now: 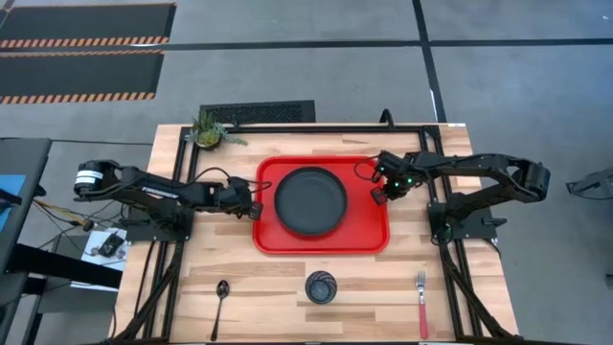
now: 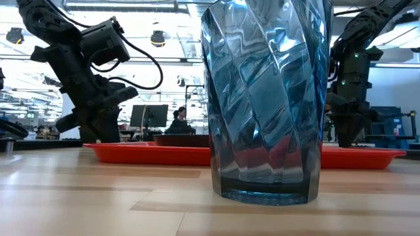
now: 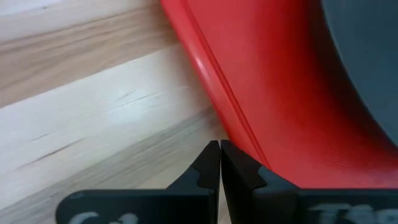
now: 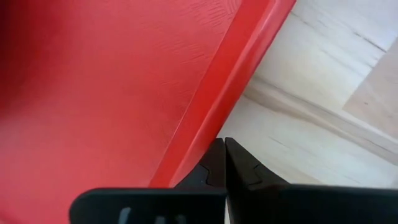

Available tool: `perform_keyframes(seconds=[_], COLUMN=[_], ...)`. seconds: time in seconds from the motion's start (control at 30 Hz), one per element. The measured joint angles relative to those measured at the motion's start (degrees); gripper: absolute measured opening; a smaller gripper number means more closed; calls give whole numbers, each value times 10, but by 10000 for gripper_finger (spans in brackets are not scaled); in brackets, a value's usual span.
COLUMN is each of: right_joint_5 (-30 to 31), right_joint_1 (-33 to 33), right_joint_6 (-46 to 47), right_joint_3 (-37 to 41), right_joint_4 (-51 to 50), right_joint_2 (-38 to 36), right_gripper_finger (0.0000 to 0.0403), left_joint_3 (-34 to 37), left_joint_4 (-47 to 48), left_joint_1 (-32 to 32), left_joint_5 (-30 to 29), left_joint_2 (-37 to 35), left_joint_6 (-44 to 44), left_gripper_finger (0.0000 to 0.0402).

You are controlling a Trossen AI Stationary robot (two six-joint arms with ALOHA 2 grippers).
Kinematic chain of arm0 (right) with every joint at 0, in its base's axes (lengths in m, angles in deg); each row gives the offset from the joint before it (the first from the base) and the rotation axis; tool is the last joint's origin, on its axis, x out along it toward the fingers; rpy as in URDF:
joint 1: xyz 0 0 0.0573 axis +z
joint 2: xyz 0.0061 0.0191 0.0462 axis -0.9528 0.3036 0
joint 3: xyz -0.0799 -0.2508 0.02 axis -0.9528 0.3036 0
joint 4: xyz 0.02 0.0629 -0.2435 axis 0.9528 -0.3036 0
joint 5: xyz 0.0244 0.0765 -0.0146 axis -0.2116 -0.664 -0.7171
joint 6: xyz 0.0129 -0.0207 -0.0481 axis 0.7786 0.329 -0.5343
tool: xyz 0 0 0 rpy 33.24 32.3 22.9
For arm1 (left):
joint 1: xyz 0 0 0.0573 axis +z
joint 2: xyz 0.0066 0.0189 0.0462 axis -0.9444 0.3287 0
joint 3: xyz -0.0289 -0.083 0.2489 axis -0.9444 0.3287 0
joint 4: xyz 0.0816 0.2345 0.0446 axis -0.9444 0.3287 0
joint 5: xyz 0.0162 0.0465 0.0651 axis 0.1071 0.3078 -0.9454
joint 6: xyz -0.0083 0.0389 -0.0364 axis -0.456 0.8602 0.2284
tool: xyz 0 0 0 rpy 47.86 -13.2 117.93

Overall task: Pick and place plate/cup/fork/spoon on tray
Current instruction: Adjust the red serving tray on the table, then put the blue glass on the red serving tray to the top right of the black plate

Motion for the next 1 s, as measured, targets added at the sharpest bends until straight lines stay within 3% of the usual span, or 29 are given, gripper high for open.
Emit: perform_keyframes(seconds=[0.37, 0.6, 0.8, 1.0], right_joint_5=[-20, -26, -25, 8], right_joint_1=[0, -4, -2, 31], right_joint_6=[-15, -24, -22, -21], right_joint_3=[0, 0, 0, 0], right_joint_4=[4, -14, -23, -16], right_joint_2=[0, -1, -25, -82], right_gripper_finger=[8, 8, 7, 3], left_joint_3=[0, 0, 0, 9], left_joint_4=[36, 108, 107, 67], left_joint_1=[-13, -13, -13, -13], left_joint_5=[13, 4, -28, -58], left_joint_2=[-20, -121, -209, -253], left_joint_6=[1, 21, 75, 112], left_gripper_finger=[0, 0, 0, 0])
